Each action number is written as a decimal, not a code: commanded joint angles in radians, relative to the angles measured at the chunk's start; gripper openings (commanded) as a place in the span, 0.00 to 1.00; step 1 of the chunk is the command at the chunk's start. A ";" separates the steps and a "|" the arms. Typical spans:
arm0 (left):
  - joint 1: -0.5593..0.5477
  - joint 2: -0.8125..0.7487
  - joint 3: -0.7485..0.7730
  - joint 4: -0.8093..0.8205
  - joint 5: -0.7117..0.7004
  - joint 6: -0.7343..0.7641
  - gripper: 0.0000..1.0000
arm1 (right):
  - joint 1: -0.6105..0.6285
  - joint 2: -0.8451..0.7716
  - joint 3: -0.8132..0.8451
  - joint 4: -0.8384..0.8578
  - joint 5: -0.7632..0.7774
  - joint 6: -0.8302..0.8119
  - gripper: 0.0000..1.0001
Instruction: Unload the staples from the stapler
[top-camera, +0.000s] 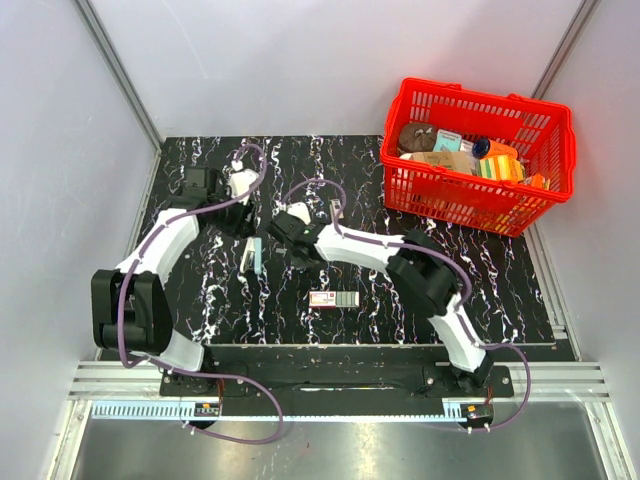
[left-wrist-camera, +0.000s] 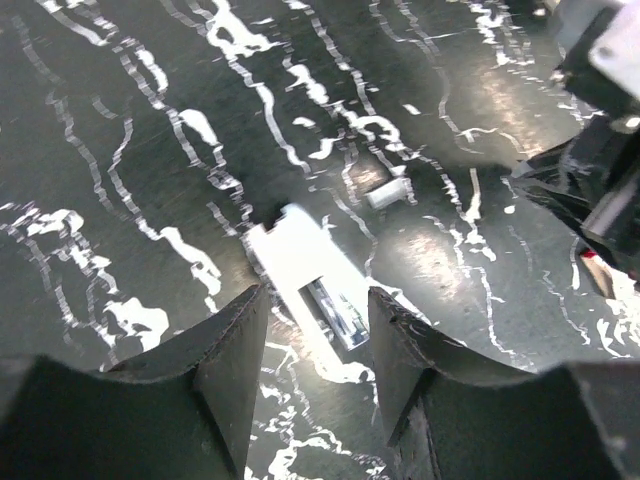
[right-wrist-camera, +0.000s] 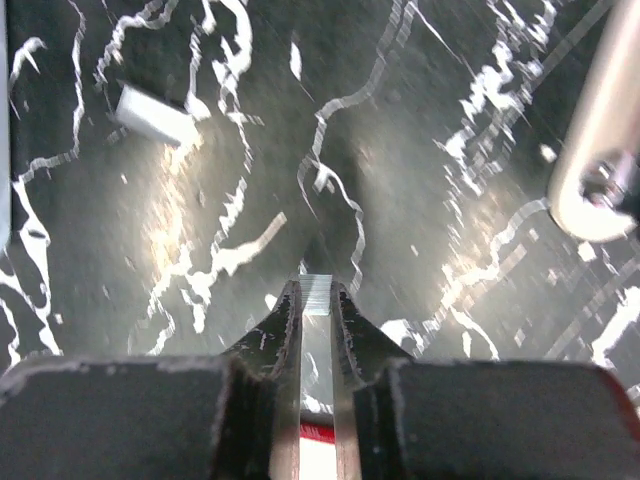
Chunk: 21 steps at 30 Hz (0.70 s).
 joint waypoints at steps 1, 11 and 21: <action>-0.088 -0.049 -0.037 0.084 -0.015 -0.032 0.49 | 0.005 -0.220 -0.118 -0.021 0.009 0.064 0.04; -0.277 0.021 -0.083 0.196 -0.101 -0.061 0.48 | 0.046 -0.518 -0.500 -0.033 -0.045 0.352 0.03; -0.289 -0.029 -0.114 0.162 -0.108 -0.052 0.48 | 0.092 -0.500 -0.568 -0.045 -0.003 0.452 0.03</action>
